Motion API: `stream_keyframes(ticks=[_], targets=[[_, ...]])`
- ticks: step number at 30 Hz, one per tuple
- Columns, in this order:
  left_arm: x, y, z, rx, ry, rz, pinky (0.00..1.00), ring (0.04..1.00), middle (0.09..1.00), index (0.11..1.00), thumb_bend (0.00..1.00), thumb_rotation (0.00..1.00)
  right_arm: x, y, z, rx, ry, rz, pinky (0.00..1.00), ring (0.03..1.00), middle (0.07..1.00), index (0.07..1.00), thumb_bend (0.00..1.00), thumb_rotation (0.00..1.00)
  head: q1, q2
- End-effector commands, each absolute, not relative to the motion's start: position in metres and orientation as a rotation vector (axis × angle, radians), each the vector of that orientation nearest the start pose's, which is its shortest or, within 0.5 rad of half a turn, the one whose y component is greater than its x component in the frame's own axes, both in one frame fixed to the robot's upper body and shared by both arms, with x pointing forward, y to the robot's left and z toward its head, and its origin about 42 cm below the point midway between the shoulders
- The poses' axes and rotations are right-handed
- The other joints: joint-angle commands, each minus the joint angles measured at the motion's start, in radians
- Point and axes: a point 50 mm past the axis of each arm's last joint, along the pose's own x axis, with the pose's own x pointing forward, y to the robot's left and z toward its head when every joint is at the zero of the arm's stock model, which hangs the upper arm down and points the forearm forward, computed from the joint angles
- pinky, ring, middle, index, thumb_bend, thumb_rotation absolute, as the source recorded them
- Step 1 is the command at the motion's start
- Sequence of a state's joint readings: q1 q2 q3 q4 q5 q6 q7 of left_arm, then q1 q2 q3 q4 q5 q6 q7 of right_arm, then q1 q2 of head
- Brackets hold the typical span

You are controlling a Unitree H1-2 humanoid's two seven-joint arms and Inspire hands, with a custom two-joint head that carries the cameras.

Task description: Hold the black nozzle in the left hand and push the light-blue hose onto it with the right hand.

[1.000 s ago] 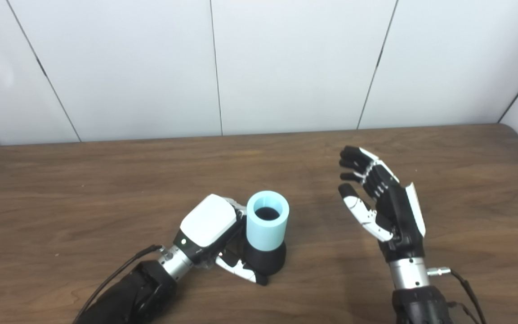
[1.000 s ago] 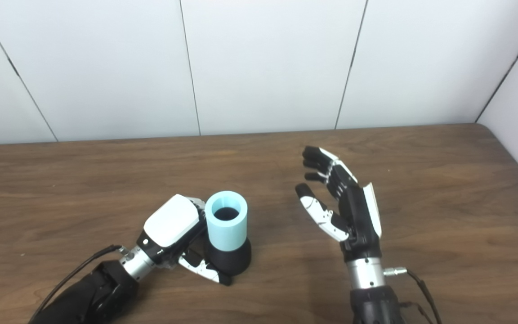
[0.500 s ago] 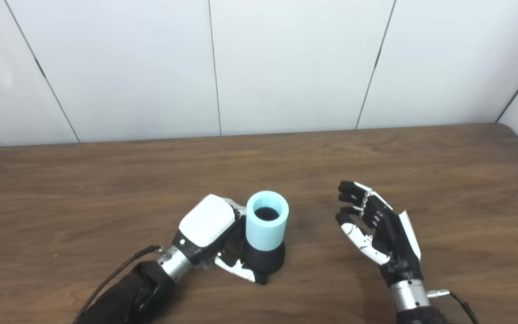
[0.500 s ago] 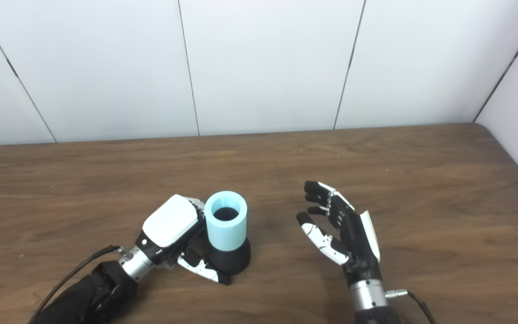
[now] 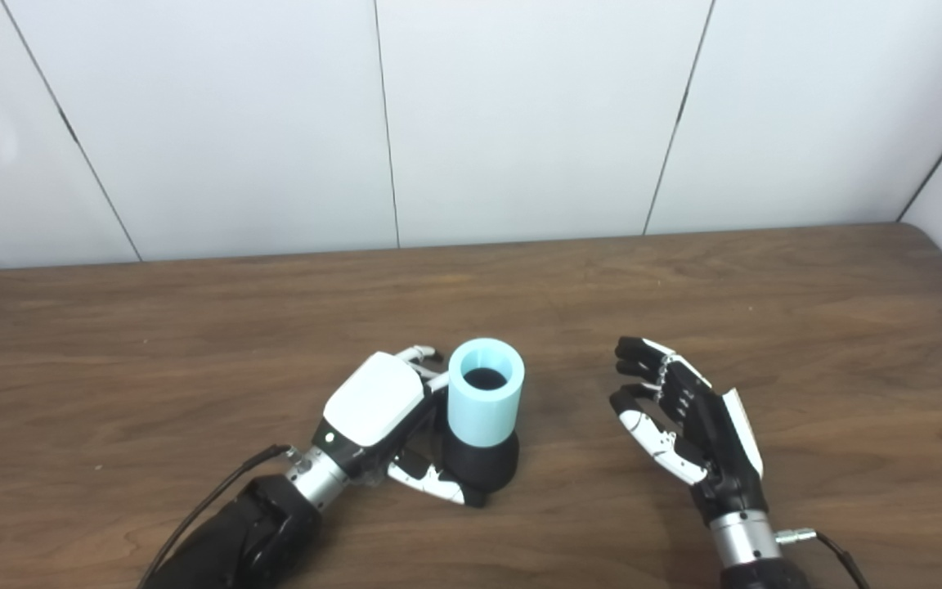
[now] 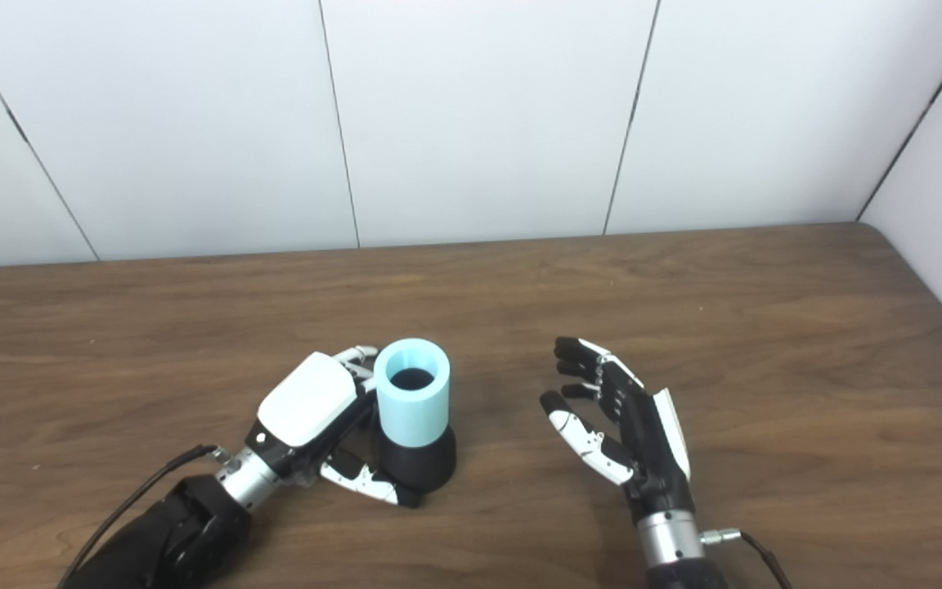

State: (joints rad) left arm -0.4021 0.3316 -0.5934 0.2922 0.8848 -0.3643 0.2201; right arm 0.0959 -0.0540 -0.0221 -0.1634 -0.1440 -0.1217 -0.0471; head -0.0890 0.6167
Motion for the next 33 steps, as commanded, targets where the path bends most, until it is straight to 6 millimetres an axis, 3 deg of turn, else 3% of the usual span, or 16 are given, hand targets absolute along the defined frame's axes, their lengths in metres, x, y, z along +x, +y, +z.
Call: stream_keyframes(ticks=[1,5,8,15,18,22,25,33], targets=[[0.346,0.182,0.084,1.293,-0.435,-0.712,0.98,0.914,0.901,0.932,1.00,0.53,0.258,-0.240,0.138,-0.217,-0.272,-0.073,0.64,0.749,0.769,0.745,0.26,0.41,-0.001,0.000],[0.349,0.186,0.092,1.225,-0.366,-0.727,1.00,0.991,0.971,0.977,1.00,0.56,0.259,-0.238,0.138,-0.217,-0.271,-0.071,0.64,0.746,0.765,0.742,0.26,0.43,-0.002,-0.003],[0.350,0.190,0.098,1.196,-0.343,-0.730,1.00,0.989,0.959,0.945,1.00,0.54,0.260,-0.237,0.137,-0.217,-0.271,-0.064,0.64,0.746,0.763,0.742,0.26,0.41,0.001,-0.005],[0.347,0.206,0.116,1.068,-0.284,-0.690,0.96,0.947,0.917,0.892,1.00,0.47,0.262,-0.231,0.136,-0.243,-0.267,-0.054,0.67,0.760,0.773,0.752,0.27,0.52,0.000,-0.014],[0.345,0.217,0.123,0.983,-0.263,-0.691,0.92,0.933,0.914,0.887,1.00,0.39,0.262,-0.229,0.135,-0.237,-0.270,-0.047,0.66,0.751,0.766,0.742,0.26,0.46,0.002,-0.016],[0.338,0.231,0.134,0.885,-0.201,-0.699,0.91,0.936,0.923,0.896,1.00,0.37,0.262,-0.228,0.133,-0.250,-0.260,-0.053,0.66,0.755,0.770,0.739,0.26,0.47,0.003,-0.015],[0.329,0.240,0.143,0.860,-0.149,-0.700,0.81,0.924,0.932,0.890,1.00,0.35,0.262,-0.227,0.133,-0.255,-0.245,-0.067,0.65,0.746,0.762,0.731,0.25,0.43,0.005,-0.015],[0.317,0.264,0.149,0.821,-0.117,-0.648,0.75,0.869,0.906,0.866,1.00,0.30,0.263,-0.227,0.133,-0.251,-0.242,-0.075,0.65,0.745,0.762,0.729,0.23,0.36,0.004,-0.018]])
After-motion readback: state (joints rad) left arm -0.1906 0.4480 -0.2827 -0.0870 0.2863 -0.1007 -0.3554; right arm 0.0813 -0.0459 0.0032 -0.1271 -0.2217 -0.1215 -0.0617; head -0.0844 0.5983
